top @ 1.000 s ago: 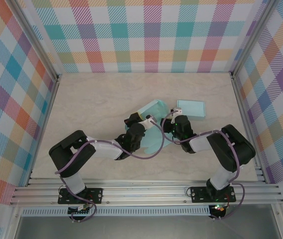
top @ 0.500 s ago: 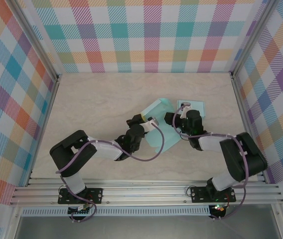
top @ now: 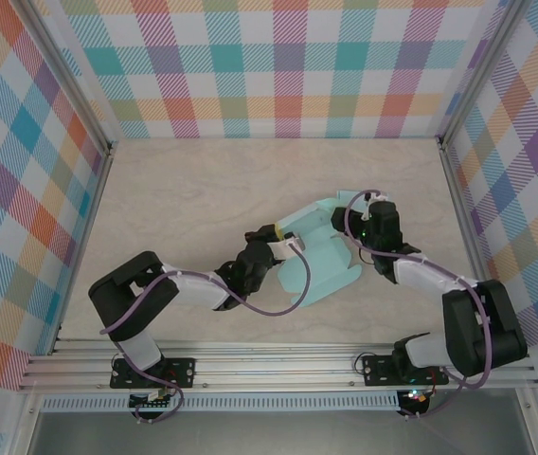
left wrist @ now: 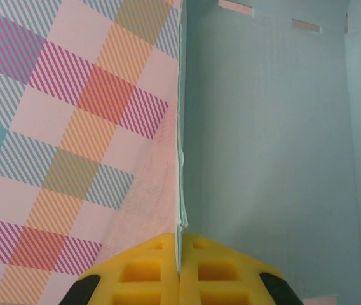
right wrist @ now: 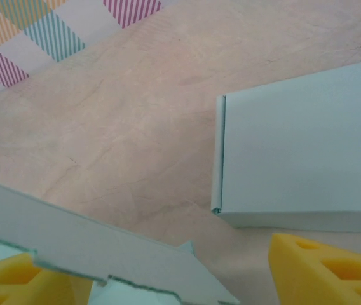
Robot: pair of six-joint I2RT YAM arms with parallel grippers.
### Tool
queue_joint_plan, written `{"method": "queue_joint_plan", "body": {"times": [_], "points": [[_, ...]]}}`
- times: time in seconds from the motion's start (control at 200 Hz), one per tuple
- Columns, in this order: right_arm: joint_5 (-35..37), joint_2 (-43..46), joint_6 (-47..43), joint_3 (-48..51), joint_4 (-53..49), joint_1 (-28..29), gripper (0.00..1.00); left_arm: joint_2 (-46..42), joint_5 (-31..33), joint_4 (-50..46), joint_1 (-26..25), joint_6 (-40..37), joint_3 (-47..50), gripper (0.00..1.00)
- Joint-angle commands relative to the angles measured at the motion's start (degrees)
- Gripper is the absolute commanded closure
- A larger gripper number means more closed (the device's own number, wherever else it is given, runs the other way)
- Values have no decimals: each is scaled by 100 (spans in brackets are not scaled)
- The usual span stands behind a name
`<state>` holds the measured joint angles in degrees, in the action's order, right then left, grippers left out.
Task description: Fold the paper box
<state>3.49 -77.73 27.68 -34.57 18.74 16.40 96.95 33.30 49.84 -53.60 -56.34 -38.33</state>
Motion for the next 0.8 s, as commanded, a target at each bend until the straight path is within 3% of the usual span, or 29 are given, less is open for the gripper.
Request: {"method": "queue_joint_plan", "body": {"times": [0.0, 0.275, 0.575, 0.795], "points": [[36, -284, -128, -334, -271, -148, 28, -287, -243, 62, -54, 86, 128, 100], [-199, -1039, -134, -1086, -401, -313, 34, -299, -254, -27, -54, 54, 101, 100], [-1492, -617, 616, -1022, -1036, -266, 43, 95, 183, 52, -62, -46, -174, 100], [-1522, -576, 815, -728, -991, -225, 43, 114, 193, 53, -67, -40, -186, 100]]}}
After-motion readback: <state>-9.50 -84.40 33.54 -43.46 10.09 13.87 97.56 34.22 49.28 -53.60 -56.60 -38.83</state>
